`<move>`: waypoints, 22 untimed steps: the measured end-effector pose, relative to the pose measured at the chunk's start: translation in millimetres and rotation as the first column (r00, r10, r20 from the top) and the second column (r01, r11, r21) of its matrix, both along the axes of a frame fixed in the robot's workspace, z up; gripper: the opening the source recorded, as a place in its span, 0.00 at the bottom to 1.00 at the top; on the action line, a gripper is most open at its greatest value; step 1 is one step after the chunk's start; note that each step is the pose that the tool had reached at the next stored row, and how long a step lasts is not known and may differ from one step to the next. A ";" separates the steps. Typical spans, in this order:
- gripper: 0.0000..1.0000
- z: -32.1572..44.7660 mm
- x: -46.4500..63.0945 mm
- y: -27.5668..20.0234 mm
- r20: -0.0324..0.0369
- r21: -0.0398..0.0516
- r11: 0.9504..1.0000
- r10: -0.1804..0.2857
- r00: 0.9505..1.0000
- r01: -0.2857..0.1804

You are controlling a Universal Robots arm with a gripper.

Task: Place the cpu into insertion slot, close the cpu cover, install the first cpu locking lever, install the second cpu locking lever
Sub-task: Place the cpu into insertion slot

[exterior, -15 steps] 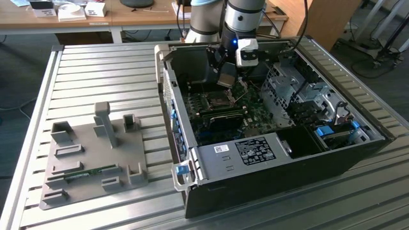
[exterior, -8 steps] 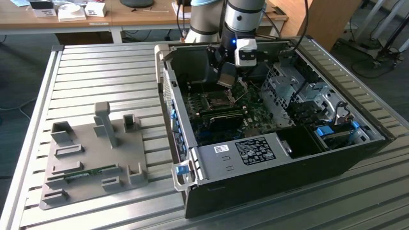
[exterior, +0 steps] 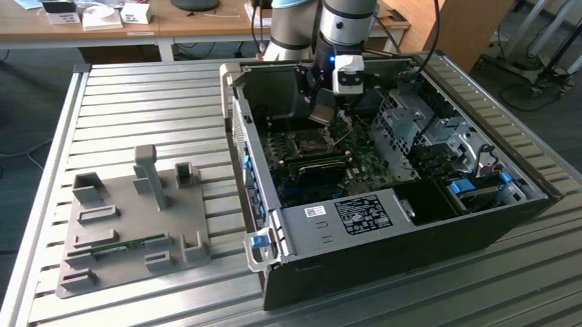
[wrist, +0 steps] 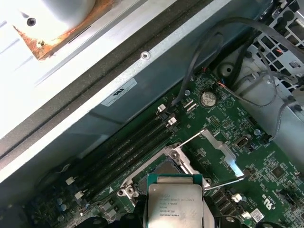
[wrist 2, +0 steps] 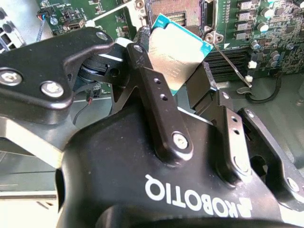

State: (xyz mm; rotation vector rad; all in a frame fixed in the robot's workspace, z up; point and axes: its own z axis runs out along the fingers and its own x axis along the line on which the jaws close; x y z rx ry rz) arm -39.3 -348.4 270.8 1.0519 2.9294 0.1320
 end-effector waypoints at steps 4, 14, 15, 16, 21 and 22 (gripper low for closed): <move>0.54 -0.1 0.0 0.0 0.000 0.000 1.000 -0.017 1.000 0.017; 0.54 -0.2 0.0 0.0 0.000 0.000 0.993 -0.118 0.993 0.118; 0.54 -0.2 0.0 0.0 0.000 0.000 0.992 -0.123 0.992 0.123; 0.54 -0.2 0.0 0.0 0.000 0.000 0.992 -0.124 0.992 0.124; 0.54 -0.2 0.0 0.0 0.000 0.000 0.991 -0.134 0.991 0.134; 0.54 -0.2 0.0 0.0 0.000 0.000 0.990 -0.144 0.990 0.144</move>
